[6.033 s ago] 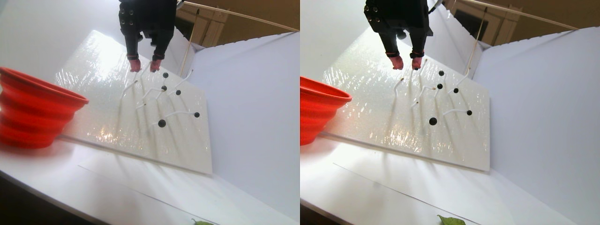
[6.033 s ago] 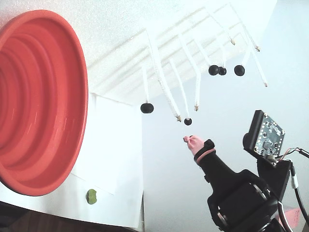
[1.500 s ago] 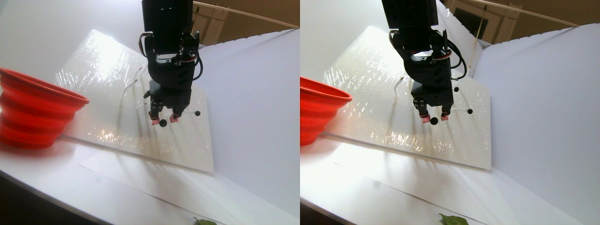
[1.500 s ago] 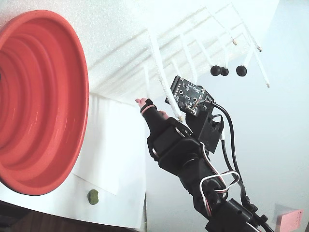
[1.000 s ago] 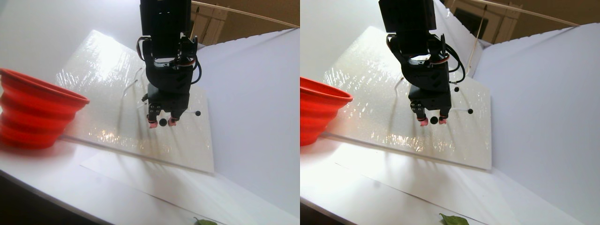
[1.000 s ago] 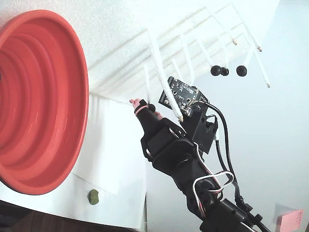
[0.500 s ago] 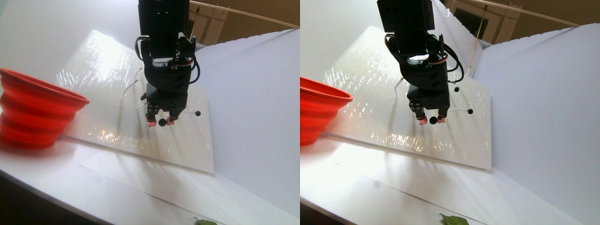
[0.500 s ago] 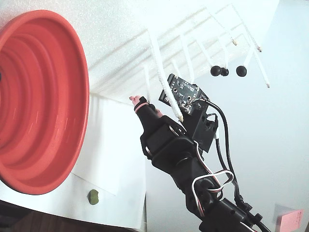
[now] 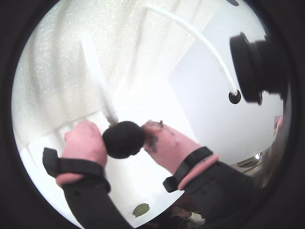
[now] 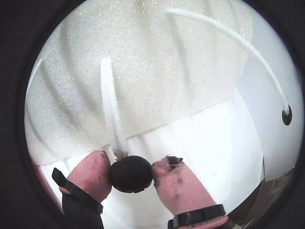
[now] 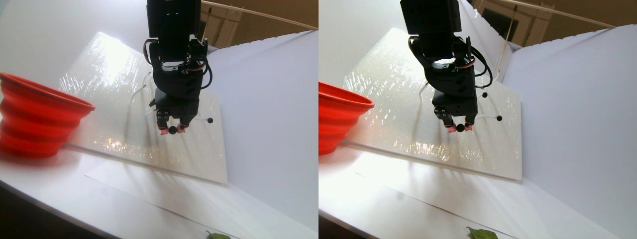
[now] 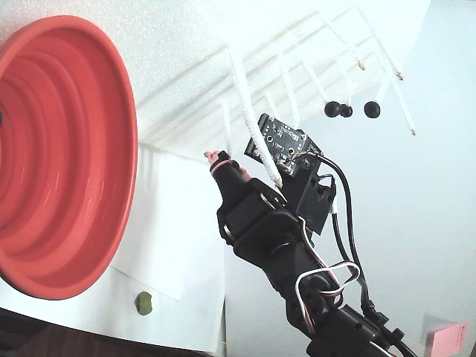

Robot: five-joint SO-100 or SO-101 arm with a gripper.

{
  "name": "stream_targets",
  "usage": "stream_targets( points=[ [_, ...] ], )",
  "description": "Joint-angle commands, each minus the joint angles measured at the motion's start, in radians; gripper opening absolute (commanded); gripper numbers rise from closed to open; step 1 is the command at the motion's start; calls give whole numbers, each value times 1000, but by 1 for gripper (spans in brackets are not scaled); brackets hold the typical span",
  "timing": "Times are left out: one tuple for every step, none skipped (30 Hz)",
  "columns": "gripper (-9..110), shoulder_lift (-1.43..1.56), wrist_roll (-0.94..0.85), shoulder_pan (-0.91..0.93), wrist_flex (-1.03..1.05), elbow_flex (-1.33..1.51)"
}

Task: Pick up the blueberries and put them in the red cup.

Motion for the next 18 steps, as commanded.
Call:
stream_targets(
  points=[
    [15,32,-3,21,-29,-86],
    [15,34,-3,21,-29,-84],
    [15,35,-3,21,-31,-81],
    [14,37,-3,21,-31,-80],
    [14,38,-3,21,-32,-77],
    [14,38,-5,21,-34,-75],
    [14,40,-6,21,-35,-72],
    [14,44,-9,21,-38,-66],
    [14,49,-9,21,-40,-61],
    [14,54,-11,21,-40,-57],
    [14,60,-12,21,-40,-51],
    [14,71,-12,23,-40,-41],
    [14,80,-12,25,-40,-32],
    [14,86,-17,26,-41,-26],
    [14,92,-21,28,-44,-20],
    [14,100,-23,29,-46,-12],
    [14,107,-26,31,-46,-5],
    [14,112,-31,34,-46,-2]
  ],
)
